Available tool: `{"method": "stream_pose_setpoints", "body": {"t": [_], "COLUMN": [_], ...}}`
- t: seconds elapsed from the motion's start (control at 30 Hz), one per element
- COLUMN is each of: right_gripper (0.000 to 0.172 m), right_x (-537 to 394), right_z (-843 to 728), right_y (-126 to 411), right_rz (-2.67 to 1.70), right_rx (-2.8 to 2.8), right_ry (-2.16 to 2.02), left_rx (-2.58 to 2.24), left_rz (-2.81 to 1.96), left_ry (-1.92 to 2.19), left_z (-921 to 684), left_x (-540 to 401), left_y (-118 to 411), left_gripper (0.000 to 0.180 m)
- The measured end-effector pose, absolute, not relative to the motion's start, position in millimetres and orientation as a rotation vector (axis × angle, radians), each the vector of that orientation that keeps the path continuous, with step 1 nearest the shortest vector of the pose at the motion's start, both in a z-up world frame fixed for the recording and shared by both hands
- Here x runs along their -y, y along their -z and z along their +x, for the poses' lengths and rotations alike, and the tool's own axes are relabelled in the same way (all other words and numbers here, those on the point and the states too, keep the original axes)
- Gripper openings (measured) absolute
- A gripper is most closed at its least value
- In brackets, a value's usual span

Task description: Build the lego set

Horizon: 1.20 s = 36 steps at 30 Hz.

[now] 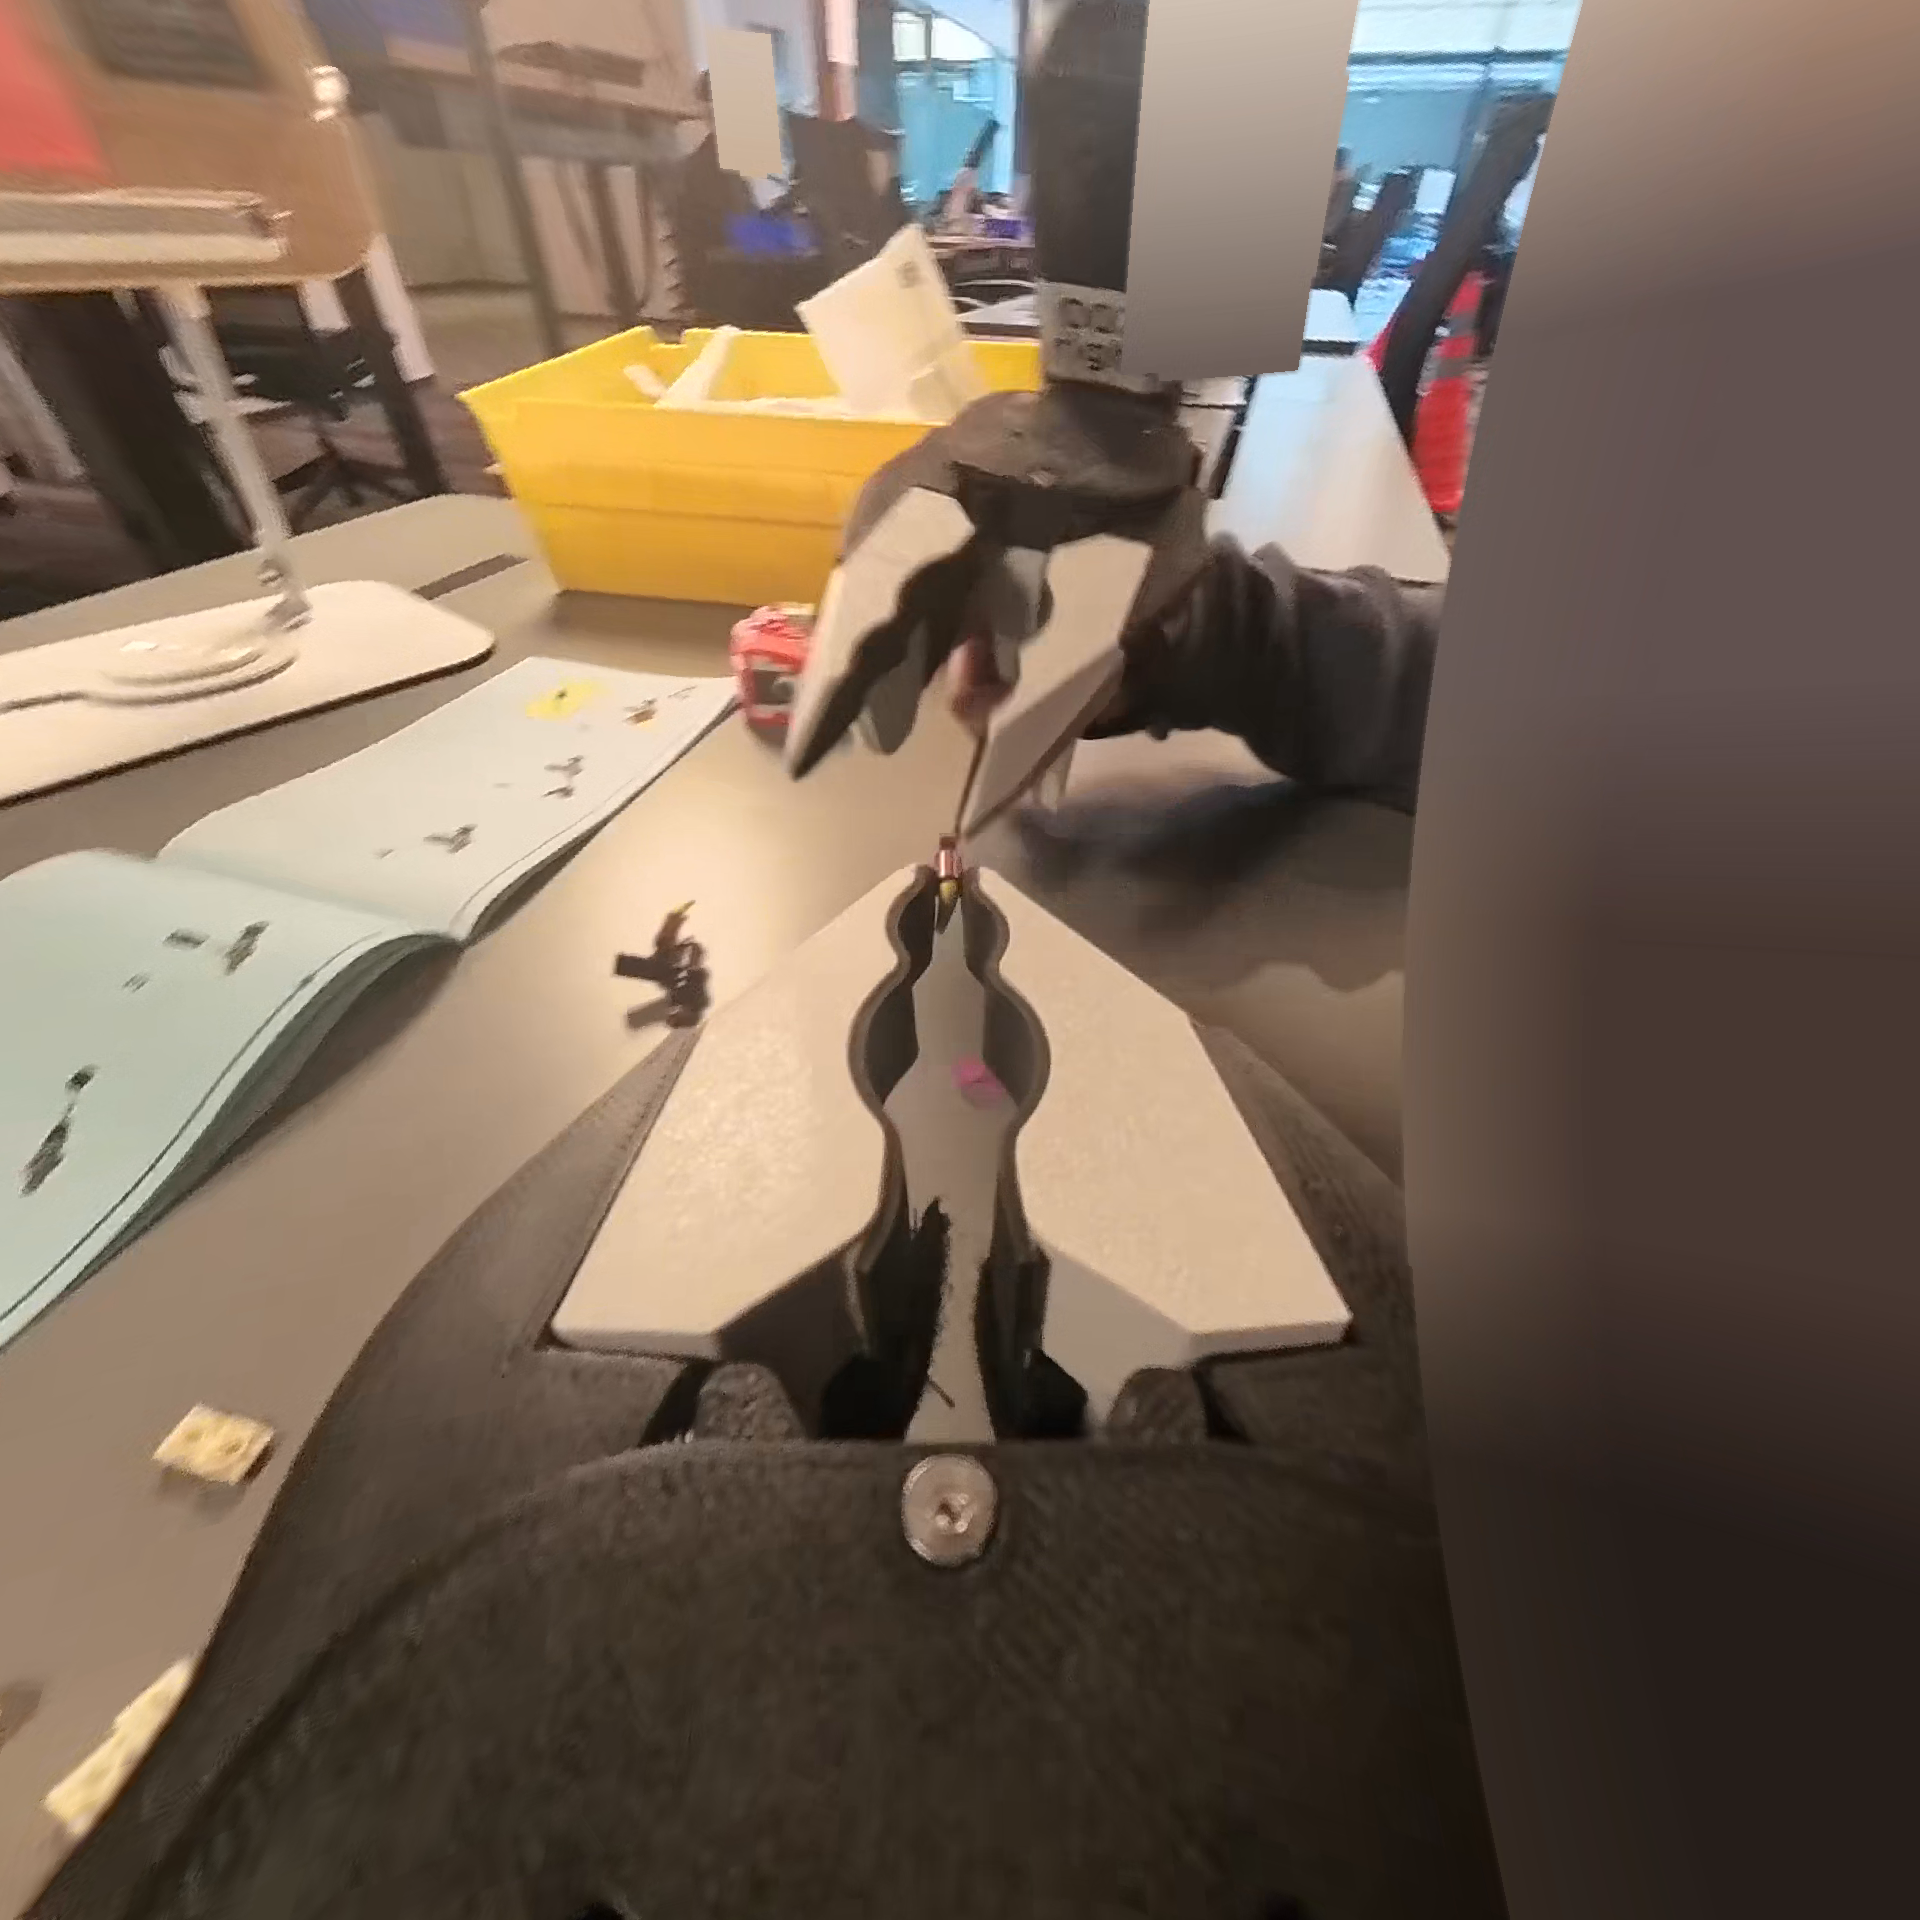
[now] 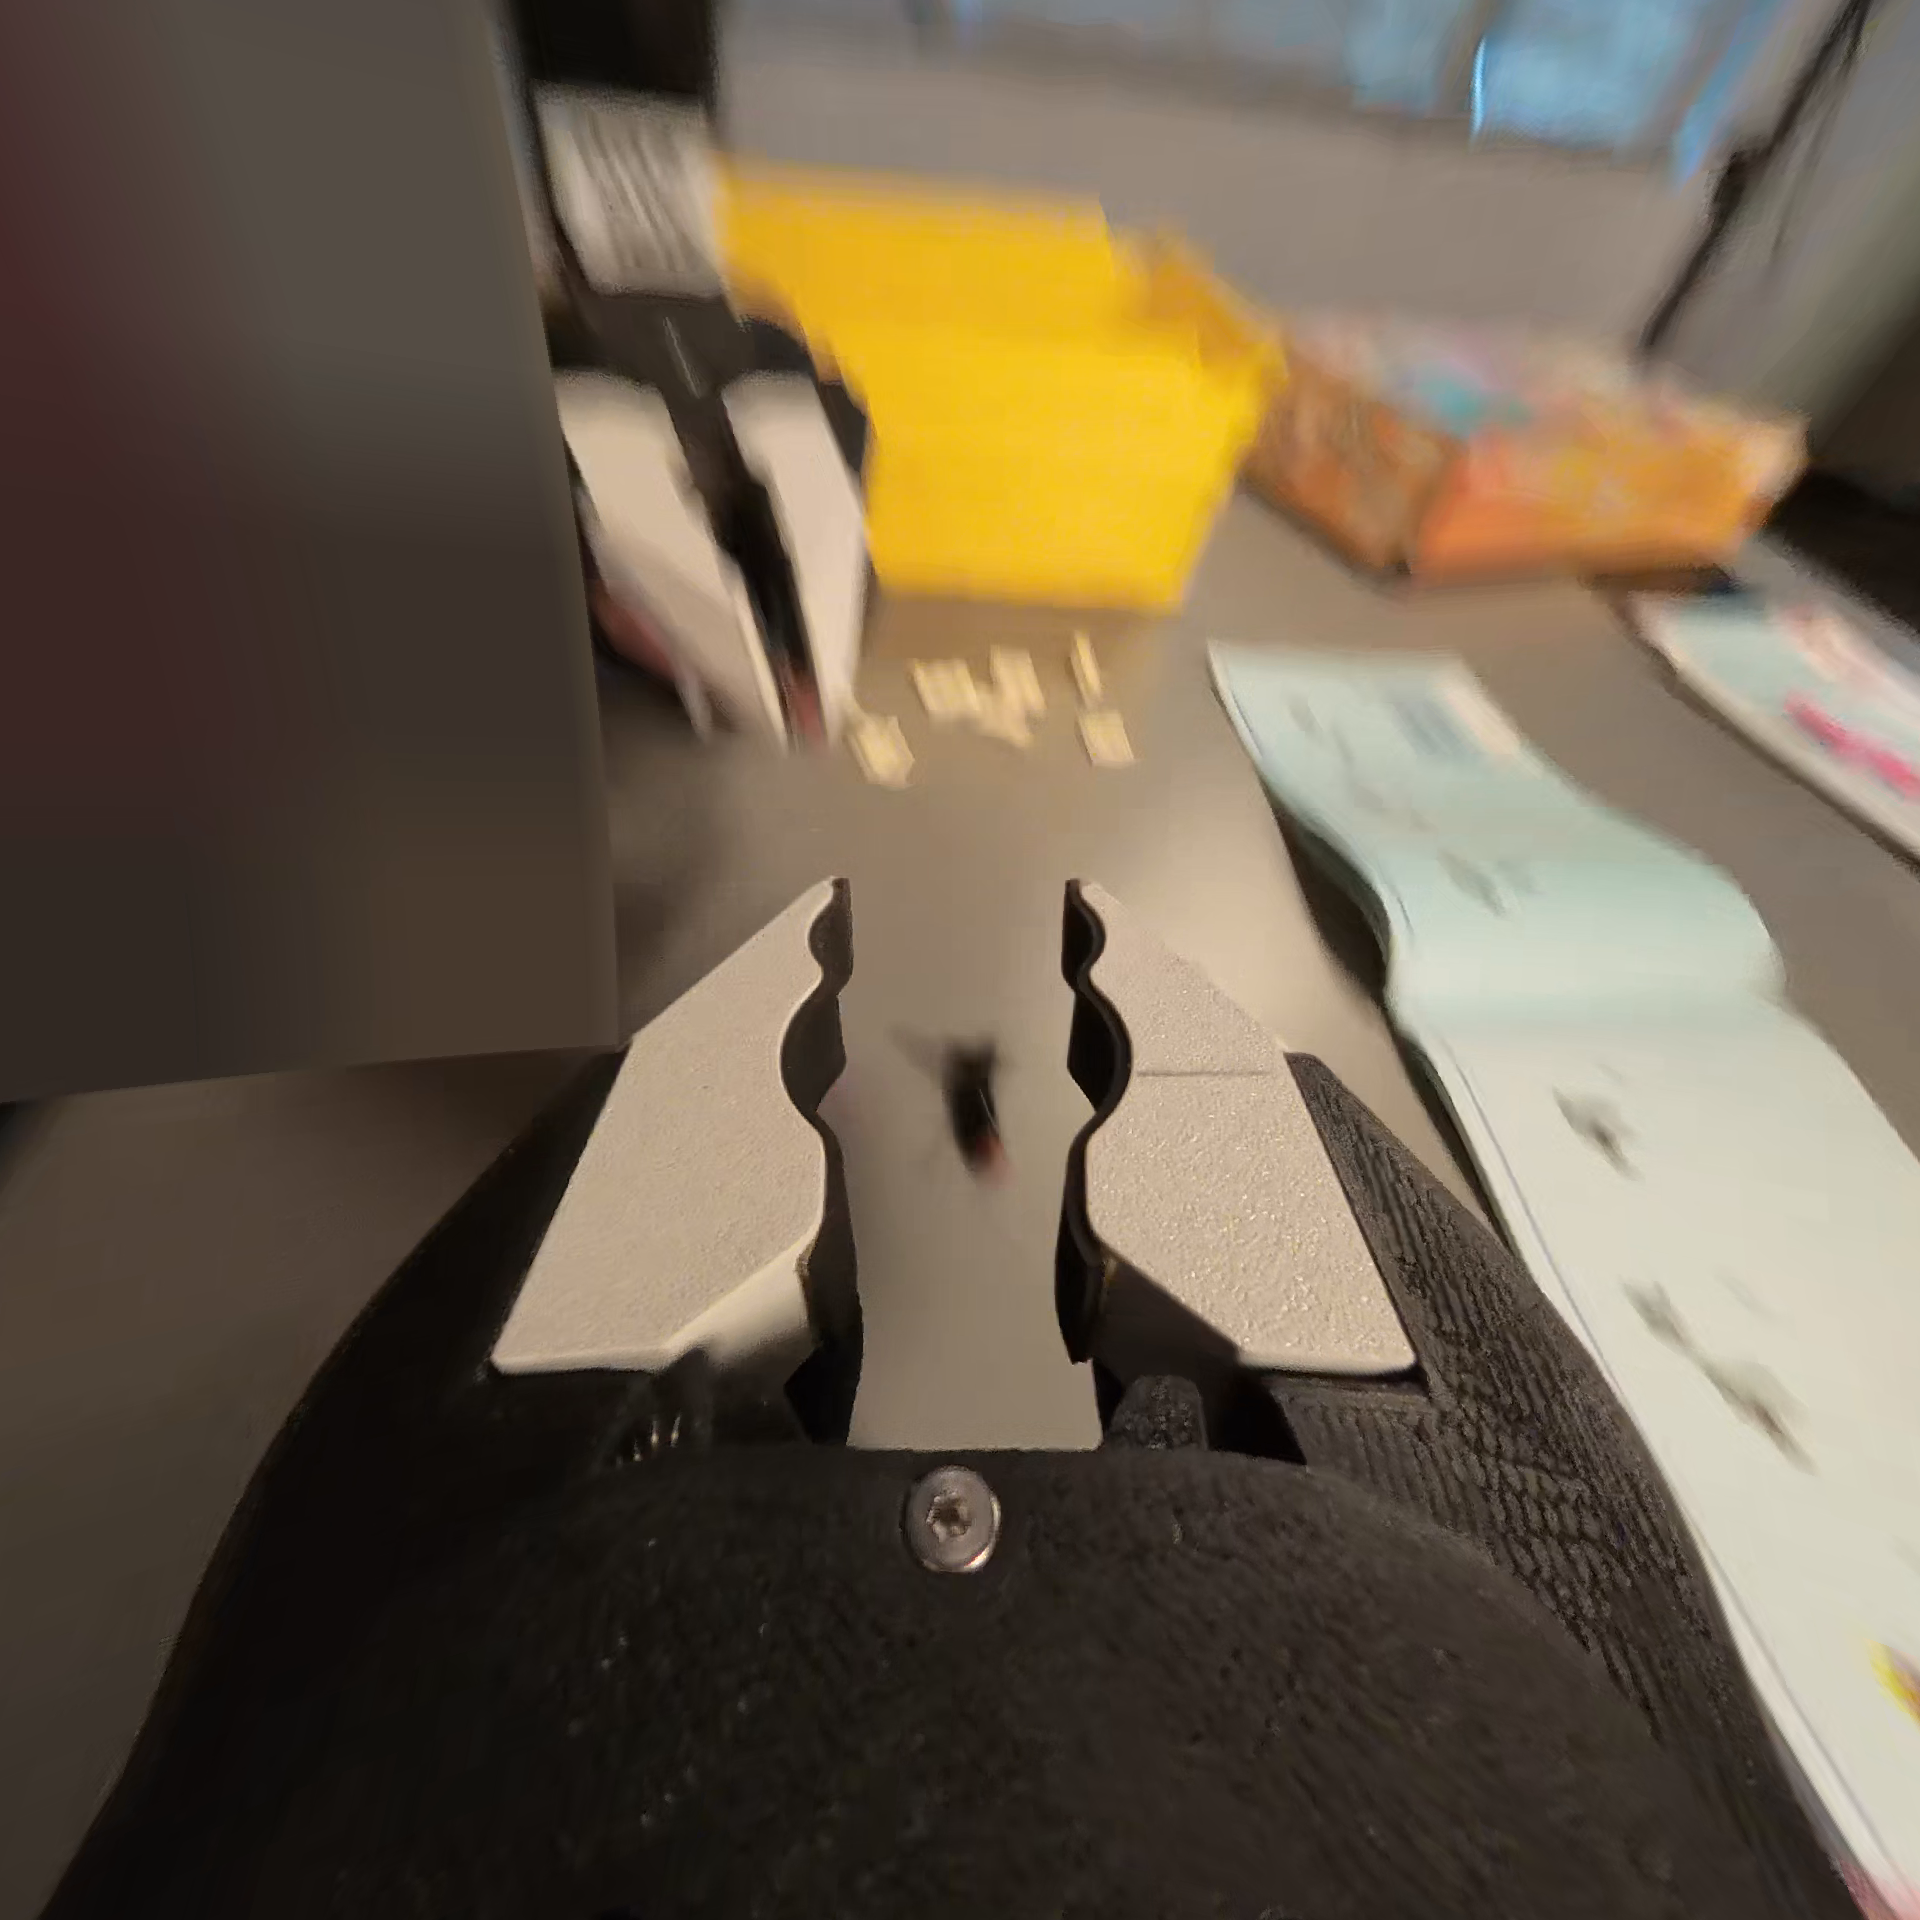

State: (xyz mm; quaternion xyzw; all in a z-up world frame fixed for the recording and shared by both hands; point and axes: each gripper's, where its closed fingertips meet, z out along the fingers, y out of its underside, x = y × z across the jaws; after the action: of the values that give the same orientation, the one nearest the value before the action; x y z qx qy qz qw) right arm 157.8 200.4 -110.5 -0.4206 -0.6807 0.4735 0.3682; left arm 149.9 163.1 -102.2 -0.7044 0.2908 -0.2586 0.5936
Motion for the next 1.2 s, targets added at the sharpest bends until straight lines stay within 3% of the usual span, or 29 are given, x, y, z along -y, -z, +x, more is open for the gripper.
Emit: {"method": "stream_pose_setpoints", "body": {"t": [0.23,0.53,0.83,0.93,1.2], "right_gripper": [0.042,0.025,0.019,0.006,0.005], "right_x": [-209.6,-214.0,-214.6,-211.3,-175.7], "right_z": [165.5,160.4,159.2,159.1,153.7], "right_y": [159.9,177.1,178.0,178.6,152.7], "right_rz": [-1.282,-1.321,-1.341,-1.315,-1.073], "right_rx": [1.948,2.004,2.005,2.022,2.012], "right_ry": [-1.053,-0.883,-0.893,-0.884,-1.058], "left_rx": [-0.555,-0.534,-0.552,-0.566,-0.789], "left_rz": [-1.682,-1.698,-1.713,-1.725,-1.836], "left_ry": [0.596,0.603,0.615,0.622,0.545], "left_z": [133.3,130.8,133.3,135.3,149.4], "left_x": [-172.6,-174.6,-174.4,-174.2,-165.5], "left_y": [102.4,103.7,106.1,108.1,134.2], "left_gripper": [0.003,0.003,0.003,0.003,0.003]}}
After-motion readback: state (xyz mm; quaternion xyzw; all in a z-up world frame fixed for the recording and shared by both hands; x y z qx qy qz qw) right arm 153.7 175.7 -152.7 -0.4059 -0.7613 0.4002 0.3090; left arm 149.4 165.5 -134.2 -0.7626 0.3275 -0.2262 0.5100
